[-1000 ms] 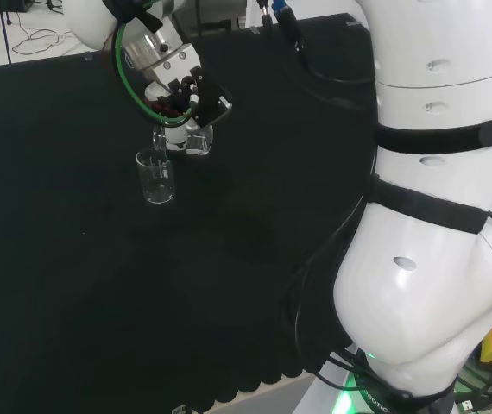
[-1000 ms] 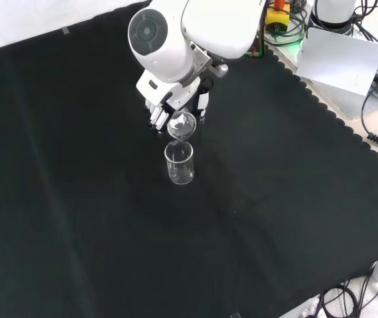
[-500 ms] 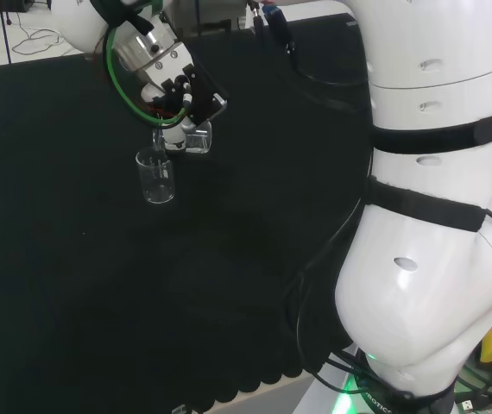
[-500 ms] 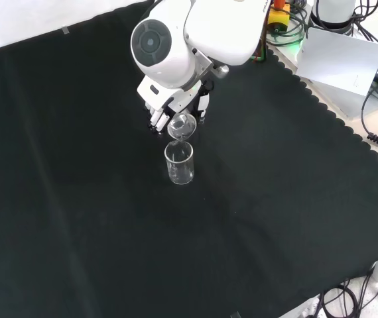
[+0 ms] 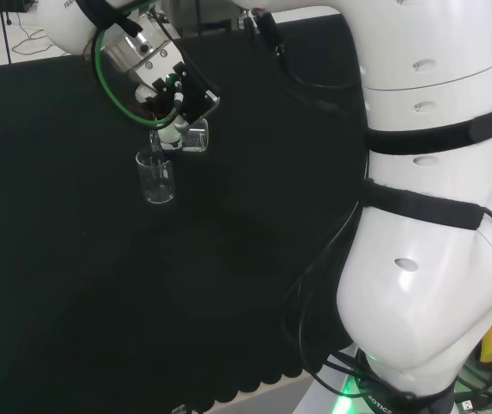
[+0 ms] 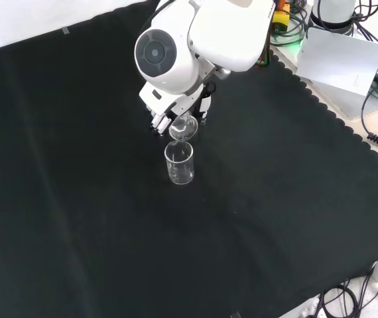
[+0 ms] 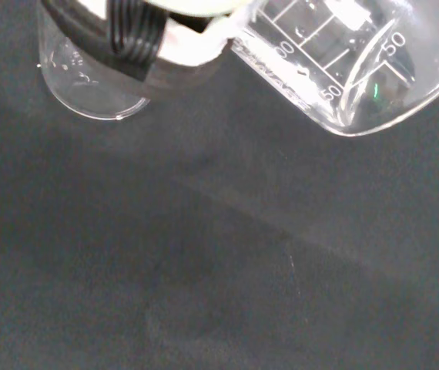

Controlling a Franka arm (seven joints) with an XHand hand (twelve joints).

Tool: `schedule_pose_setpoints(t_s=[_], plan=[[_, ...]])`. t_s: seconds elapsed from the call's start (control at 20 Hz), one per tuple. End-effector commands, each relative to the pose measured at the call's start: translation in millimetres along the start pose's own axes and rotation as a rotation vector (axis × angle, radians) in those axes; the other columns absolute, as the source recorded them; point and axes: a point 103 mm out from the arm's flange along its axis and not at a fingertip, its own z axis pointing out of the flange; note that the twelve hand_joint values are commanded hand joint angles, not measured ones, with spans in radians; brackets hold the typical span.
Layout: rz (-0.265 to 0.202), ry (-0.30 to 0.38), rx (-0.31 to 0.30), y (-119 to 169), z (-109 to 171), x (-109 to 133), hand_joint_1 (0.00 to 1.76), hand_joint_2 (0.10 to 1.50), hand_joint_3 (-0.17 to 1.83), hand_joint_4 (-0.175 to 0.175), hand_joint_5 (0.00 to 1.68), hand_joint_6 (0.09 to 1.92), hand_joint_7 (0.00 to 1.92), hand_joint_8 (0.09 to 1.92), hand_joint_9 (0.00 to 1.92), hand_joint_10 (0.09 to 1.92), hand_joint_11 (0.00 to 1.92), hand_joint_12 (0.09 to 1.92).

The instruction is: Pour the water from the handheld beaker into the one on the table.

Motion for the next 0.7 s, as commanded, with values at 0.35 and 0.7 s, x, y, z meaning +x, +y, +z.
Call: schedule_pose_setpoints(t_s=[0.35,0.7], plan=[[0.003,-0.039,0.031,0.8,-4.1,5.0,1.41,1.08,-0.17,-0.154,1.07,0.86,1.20,0.81,1.33,0.51,0.95,0.93],[0.016,-0.084,0.046,1.2,-9.0,9.2,1.41,1.08,-0.17,-0.153,1.07,0.86,1.20,0.81,1.33,0.51,0.96,0.93]])
